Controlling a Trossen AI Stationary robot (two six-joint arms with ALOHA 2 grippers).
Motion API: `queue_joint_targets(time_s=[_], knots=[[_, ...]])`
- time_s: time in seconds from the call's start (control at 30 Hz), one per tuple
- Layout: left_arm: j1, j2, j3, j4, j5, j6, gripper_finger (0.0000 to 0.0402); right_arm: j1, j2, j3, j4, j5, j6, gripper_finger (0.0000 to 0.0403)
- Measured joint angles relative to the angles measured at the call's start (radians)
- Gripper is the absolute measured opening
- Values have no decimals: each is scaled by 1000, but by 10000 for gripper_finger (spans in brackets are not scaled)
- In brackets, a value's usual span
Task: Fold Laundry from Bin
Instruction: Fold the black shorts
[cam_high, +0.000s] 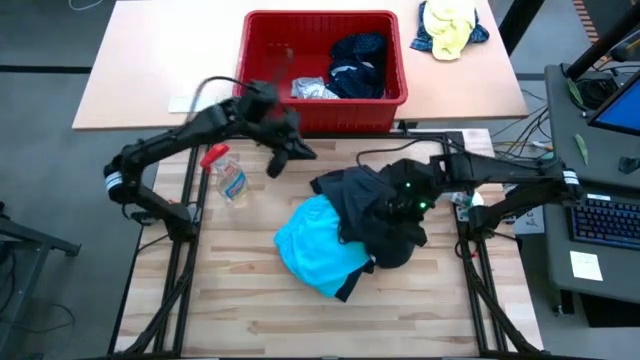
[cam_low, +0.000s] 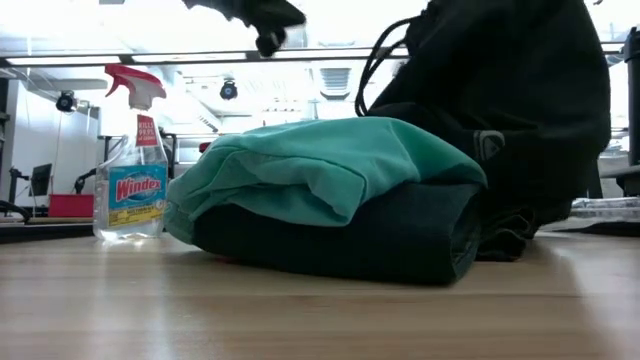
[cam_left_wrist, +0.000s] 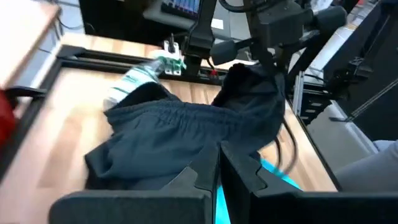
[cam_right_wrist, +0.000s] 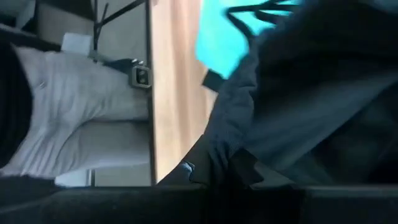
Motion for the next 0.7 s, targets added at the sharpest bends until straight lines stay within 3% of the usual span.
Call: queue_joint_targets(time_s=[0.27, 0.5, 0.7], knots=[[-55, 149, 22, 116, 68, -104, 0, 0, -16, -155, 167, 81, 67, 9], [-79, 103, 51, 117, 60, -176, 0, -12, -15, -167, 169, 135, 8, 9], [-133, 22, 51, 77, -95, -194, 0, -60, -6, -115, 234, 170, -29, 9]])
